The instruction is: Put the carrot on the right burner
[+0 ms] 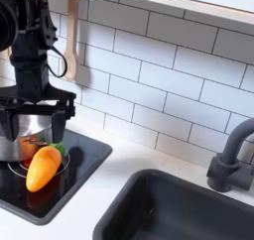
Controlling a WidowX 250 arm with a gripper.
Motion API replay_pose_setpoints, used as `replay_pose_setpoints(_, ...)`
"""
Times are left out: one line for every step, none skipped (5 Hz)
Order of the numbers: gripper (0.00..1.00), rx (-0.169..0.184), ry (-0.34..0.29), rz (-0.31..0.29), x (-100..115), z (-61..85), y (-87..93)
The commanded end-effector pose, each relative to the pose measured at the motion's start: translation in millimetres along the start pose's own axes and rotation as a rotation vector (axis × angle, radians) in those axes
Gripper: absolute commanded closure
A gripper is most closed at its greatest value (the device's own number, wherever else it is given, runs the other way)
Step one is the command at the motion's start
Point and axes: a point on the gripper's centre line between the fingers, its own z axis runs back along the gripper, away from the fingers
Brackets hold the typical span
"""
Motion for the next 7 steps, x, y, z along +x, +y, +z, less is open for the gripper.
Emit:
replay_pose_setpoints(0.0, 0.007, 0.003, -0.005, -1.0, -7.0, 3.6)
replay_pose_setpoints(0.0, 0.013, 0.002, -0.004, 0.3, -9.2, 4.4)
replay_pose_setpoints(0.0, 0.018, -0.005, -0.002, 1.0, -10.0, 5.0)
replay_pose_setpoints(0.0, 0.02, -0.012, -0.004, 0.7, -9.9, 3.5)
replay_pose_setpoints(0.0, 0.031, -0.009, -0.005, 0.1, -14.5, 4.4)
replay_pose_setpoints(0.0, 0.039, -0.002, 0.001, -0.9, -19.4, 6.6)
replay_pose_setpoints(0.0, 0.043, -0.006, 0.007, -0.4, -21.1, 6.1)
